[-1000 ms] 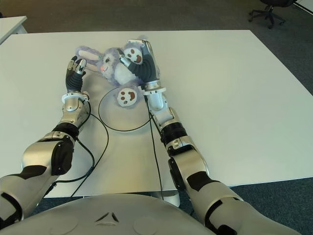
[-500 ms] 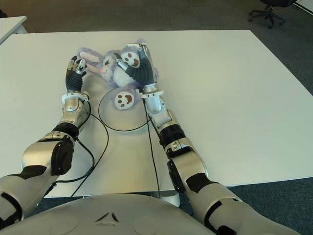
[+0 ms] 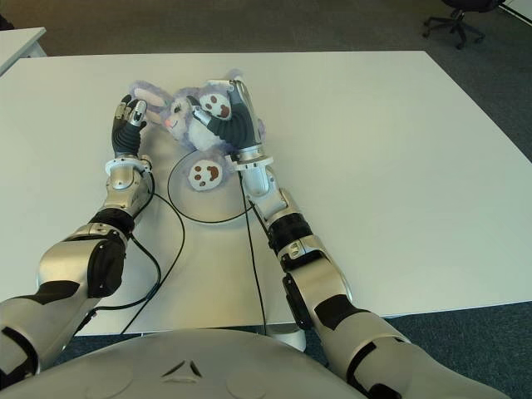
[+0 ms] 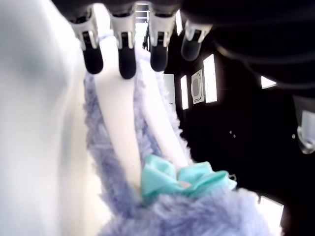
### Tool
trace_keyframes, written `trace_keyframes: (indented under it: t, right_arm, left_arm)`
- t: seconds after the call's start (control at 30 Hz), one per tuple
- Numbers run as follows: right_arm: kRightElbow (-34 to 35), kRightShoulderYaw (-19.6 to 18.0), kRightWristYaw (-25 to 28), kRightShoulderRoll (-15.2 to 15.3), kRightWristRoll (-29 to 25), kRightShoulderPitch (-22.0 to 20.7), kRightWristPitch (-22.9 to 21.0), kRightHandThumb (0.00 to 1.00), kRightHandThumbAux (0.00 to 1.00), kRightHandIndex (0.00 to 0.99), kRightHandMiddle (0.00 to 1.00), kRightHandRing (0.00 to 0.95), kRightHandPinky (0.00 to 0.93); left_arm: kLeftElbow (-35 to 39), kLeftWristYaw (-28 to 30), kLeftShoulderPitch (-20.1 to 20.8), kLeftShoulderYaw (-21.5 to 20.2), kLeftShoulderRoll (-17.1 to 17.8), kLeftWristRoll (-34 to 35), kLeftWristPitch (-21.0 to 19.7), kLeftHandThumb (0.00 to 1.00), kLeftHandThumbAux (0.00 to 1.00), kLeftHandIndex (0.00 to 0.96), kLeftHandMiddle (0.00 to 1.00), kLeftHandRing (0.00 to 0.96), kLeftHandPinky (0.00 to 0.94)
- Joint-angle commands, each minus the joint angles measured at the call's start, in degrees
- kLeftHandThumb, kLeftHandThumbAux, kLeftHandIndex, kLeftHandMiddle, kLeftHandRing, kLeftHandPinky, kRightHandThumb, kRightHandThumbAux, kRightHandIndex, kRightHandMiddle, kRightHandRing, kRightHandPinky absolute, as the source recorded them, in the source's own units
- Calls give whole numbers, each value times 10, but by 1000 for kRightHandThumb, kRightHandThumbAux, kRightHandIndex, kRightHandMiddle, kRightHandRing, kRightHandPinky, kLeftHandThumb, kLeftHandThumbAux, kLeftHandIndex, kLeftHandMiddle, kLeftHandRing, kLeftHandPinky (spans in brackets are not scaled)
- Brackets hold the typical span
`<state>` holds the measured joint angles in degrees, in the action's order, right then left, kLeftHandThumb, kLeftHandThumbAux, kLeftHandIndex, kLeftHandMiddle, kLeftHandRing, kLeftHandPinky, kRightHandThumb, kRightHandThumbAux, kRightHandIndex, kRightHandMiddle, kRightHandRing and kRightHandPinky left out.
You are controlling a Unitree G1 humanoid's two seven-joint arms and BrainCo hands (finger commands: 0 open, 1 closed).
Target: Put the doll into the plate.
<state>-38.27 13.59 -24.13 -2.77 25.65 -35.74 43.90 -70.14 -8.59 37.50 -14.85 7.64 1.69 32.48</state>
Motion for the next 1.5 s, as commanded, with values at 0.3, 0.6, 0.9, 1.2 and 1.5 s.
trace_keyframes:
  t: [0.3,0.6,0.9,1.2,1.5]
  right_arm:
    - [7,18,-4,-6,14,23,-5,462,754,729,866,876,866]
    - [5,29,2,-9,18,36,1,449,760,732,867,875,866]
    - [1,47,15,-10,14,53,7,488,757,733,866,871,869]
    - [-10,50,19,-12,13,60,7,516,746,744,868,873,876]
    - [-37,58,21,-12,16,65,22,544,751,757,874,874,876]
  left_arm:
    - [-39,-4,-73,5,-35,-3,1,0,383,0,128,134,129]
    - [-41,4,-76,8,-34,-6,-4,0,363,0,94,84,51]
    - [-48,15,-76,8,-29,-6,-17,0,359,0,57,44,5]
    - [-51,25,-75,3,-26,-2,-22,0,354,0,58,44,1]
    - [-51,14,-77,8,-27,-11,-15,0,364,0,69,66,6]
